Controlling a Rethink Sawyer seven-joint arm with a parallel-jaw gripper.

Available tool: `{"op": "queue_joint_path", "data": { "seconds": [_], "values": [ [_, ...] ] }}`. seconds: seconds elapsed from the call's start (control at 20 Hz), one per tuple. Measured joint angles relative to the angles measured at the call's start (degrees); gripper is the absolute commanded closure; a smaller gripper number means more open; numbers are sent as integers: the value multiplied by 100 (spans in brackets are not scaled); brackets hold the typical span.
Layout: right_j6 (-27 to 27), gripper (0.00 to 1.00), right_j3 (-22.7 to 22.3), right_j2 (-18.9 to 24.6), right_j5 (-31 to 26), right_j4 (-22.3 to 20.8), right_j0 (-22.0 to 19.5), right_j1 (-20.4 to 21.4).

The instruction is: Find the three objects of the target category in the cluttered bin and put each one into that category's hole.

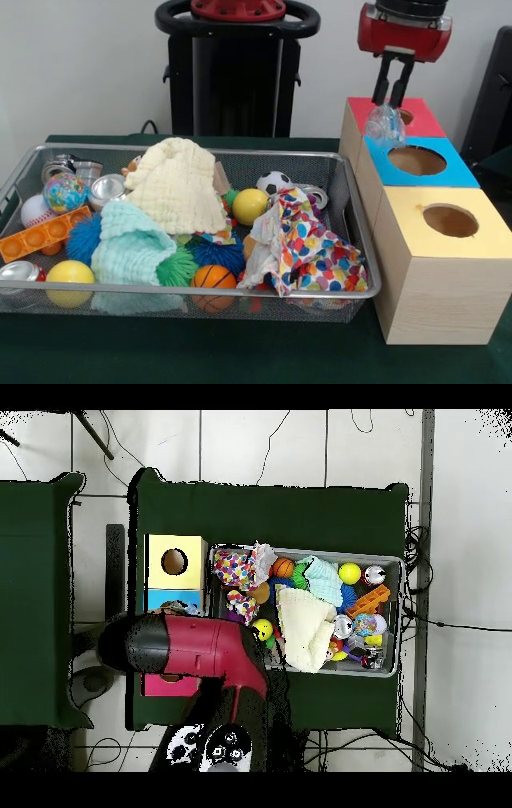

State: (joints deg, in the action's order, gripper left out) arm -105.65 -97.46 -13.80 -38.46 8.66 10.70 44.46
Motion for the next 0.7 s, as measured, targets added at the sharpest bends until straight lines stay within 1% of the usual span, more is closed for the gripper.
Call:
{"op": "queue_joint_path", "data": {
  "seconds": [0.35,0.7],
  "values": [
    [0,100,66,-2,0,20,131,-129],
    [0,100,98,-10,0,93,138,-329]
  ]
}}
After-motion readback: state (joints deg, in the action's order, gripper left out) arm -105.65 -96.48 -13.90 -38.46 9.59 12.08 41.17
